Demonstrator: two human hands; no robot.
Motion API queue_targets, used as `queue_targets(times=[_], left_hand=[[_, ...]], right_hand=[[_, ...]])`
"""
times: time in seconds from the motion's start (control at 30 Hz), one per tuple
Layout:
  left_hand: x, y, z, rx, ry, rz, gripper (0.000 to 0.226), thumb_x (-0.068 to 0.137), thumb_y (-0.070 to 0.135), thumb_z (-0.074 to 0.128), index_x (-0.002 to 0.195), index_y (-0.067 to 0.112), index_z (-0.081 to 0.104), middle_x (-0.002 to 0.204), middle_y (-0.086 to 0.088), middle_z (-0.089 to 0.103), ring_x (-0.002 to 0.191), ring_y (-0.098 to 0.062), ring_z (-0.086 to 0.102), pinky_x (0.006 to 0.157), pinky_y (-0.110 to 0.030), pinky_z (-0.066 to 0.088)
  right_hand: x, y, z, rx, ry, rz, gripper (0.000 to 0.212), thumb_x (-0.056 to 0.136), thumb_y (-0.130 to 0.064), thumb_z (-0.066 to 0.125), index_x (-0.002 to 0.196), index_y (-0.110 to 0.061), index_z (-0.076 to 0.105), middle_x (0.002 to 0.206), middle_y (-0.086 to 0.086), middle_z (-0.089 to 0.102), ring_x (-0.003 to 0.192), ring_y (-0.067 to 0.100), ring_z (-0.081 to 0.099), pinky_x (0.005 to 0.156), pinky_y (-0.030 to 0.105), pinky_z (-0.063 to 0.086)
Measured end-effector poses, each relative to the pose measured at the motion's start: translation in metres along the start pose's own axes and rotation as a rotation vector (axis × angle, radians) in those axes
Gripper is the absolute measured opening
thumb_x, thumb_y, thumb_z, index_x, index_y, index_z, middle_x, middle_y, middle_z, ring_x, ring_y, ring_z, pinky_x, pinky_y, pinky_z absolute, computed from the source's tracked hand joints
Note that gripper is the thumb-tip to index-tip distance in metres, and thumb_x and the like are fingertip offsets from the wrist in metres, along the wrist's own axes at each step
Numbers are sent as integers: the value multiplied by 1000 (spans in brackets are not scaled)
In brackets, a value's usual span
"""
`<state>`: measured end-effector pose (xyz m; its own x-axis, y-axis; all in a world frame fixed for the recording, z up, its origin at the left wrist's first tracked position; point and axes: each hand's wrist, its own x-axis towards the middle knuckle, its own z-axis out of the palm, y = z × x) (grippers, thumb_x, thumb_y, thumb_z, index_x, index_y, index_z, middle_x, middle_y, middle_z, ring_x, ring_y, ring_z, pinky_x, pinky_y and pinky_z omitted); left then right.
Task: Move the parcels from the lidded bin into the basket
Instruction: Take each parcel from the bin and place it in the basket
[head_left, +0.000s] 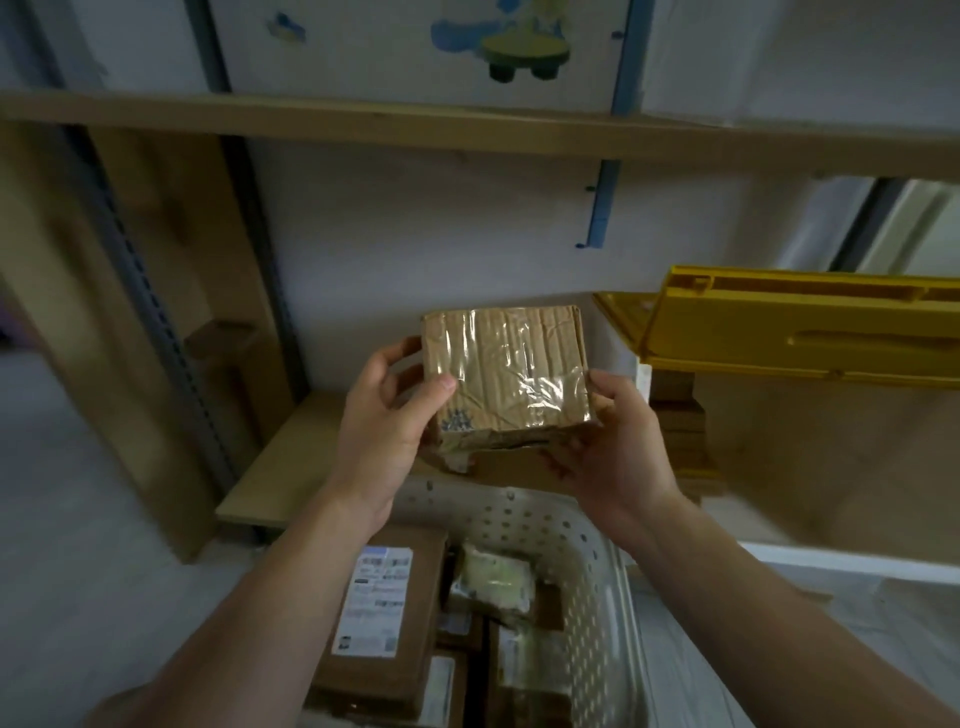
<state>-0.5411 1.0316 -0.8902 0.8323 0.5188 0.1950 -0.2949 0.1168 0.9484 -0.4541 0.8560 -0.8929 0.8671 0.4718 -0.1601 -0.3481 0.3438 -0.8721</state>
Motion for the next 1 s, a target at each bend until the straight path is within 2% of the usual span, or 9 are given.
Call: queue_targets(times=[0.17, 0.27, 0.37, 0.43, 0.53, 0.63, 0.73, 0.87, 1.0], left_hand=[[2, -2, -12, 116, 32, 71, 35, 94, 12, 67, 123, 32, 61, 121, 3, 72, 113, -10, 68, 94, -34, 57], [1, -3, -14, 341, 116, 163, 42, 93, 12, 70, 127, 34, 58, 120, 13, 67, 109, 1, 66, 89, -23, 58], [0, -8, -13, 503, 138, 187, 28, 91, 16, 71, 114, 29, 63, 112, 15, 67, 105, -4, 66, 91, -34, 60], [-1, -8, -10, 505, 121, 169, 19, 89, 32, 73, 106, 27, 65, 105, 8, 70, 98, -10, 69, 87, -41, 61], [-4, -5, -5, 375, 42, 46, 63, 68, 65, 80, 111, 26, 57, 110, 2, 68, 100, -15, 68, 86, -34, 58], [-3, -2, -2, 229, -16, -52, 85, 59, 67, 85, 120, 21, 49, 114, -1, 65, 99, -14, 69, 78, -21, 55], [0, -3, -2, 116, -14, -87, 87, 52, 63, 84, 121, 23, 49, 115, -4, 63, 102, -18, 69, 83, -29, 56], [-1, -8, 2, -24, 0, -138, 82, 55, 58, 82, 119, 19, 51, 129, -22, 58, 119, -40, 61, 102, -60, 50], [-2, -11, 5, -59, 27, -143, 78, 57, 54, 81, 120, 18, 52, 122, -17, 63, 118, -40, 62, 102, -61, 50]], right_hand=[[12, 9, 14, 12, -19, 7, 38, 100, -36, 44, 84, -24, 76, 86, 2, 72, 82, 18, 65, 74, 37, 46], [14, 13, 22, -24, 58, -41, 28, 101, -37, 49, 109, -22, 72, 97, 2, 72, 88, 18, 64, 66, 32, 47], [17, 14, 24, -71, 64, -130, 25, 100, -34, 55, 117, -17, 65, 102, 5, 69, 82, 15, 66, 55, 25, 52], [17, 14, 24, -79, 34, -180, 19, 101, -30, 55, 115, -19, 64, 104, 7, 69, 83, 16, 70, 59, 28, 56], [16, 16, 26, -112, -28, -233, 21, 106, -28, 47, 116, -20, 64, 107, 8, 72, 94, 22, 70, 75, 39, 61], [15, 14, 24, -126, -97, -262, 27, 108, -21, 39, 112, -19, 65, 102, 6, 73, 91, 20, 68, 75, 38, 57], [15, 10, 25, -143, -138, -274, 22, 105, -12, 45, 111, -18, 65, 104, 12, 72, 89, 26, 68, 73, 39, 56], [17, 12, 26, -176, -159, -286, 23, 105, -21, 48, 122, -15, 63, 110, 10, 73, 95, 25, 69, 78, 36, 57], [22, 12, 25, -175, -161, -255, 28, 105, -23, 47, 128, -14, 62, 114, 8, 73, 102, 27, 68, 83, 39, 56]])
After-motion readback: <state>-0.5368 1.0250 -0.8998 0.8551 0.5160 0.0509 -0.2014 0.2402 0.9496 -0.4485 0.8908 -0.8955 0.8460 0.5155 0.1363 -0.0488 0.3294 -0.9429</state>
